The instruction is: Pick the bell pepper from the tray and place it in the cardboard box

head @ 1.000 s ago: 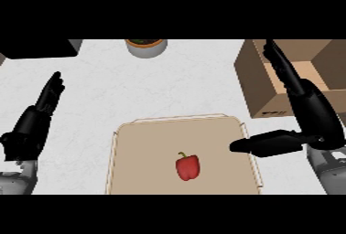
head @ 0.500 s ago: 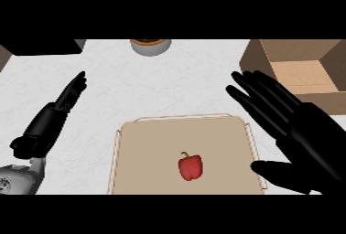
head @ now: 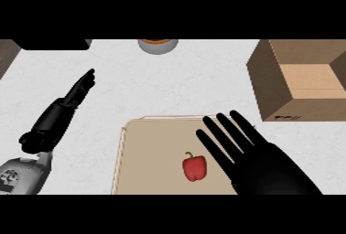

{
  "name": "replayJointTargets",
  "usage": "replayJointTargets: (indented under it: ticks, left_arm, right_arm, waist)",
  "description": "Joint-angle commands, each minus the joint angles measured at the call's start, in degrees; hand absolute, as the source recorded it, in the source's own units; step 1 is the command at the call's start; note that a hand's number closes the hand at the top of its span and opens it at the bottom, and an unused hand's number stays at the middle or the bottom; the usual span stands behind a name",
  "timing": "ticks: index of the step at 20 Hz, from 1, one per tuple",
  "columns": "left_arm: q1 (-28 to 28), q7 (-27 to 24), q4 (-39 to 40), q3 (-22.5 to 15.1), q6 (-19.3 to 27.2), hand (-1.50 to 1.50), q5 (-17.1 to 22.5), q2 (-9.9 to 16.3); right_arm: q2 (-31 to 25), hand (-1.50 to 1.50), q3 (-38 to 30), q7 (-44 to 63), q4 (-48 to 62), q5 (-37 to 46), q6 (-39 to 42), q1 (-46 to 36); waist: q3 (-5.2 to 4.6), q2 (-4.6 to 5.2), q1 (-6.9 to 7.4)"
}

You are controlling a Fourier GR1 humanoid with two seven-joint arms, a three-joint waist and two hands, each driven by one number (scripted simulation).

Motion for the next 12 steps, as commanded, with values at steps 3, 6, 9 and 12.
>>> replayJointTargets:
  ticks: [3, 6, 9, 12]
  left_arm:
    - [0.9, -2.0, 0.3, 0.0, -0.3, 0.0, -0.8, -0.4]
    - [-1.7, -0.2, 1.9, -0.3, 0.1, 0.0, -1.0, -1.6]
    - [0.8, -3.5, 2.0, 0.6, -2.5, 0.0, -0.3, 0.5]
    - [-1.0, -0.6, 2.5, -0.1, -0.7, 0.0, -0.7, -2.0]
  right_arm:
    - [13.3, -1.5, 11.5, 17.1, 5.4, 0.9, 14.8, -3.8]
    - [20.0, -1.5, 14.1, 22.7, 9.1, 2.1, 19.2, -5.8]
    - [25.3, -1.5, 16.4, 25.7, 15.5, 3.9, 20.1, -4.0]
    - [31.4, -1.5, 17.8, 28.8, 19.7, 5.8, 21.2, -2.6]
  waist:
    - [0.08, 0.05, 1.3]
    - [0.06, -0.09, 0.3]
    - [0.11, -0.06, 0.63]
    - [0.2, -0.06, -0.23]
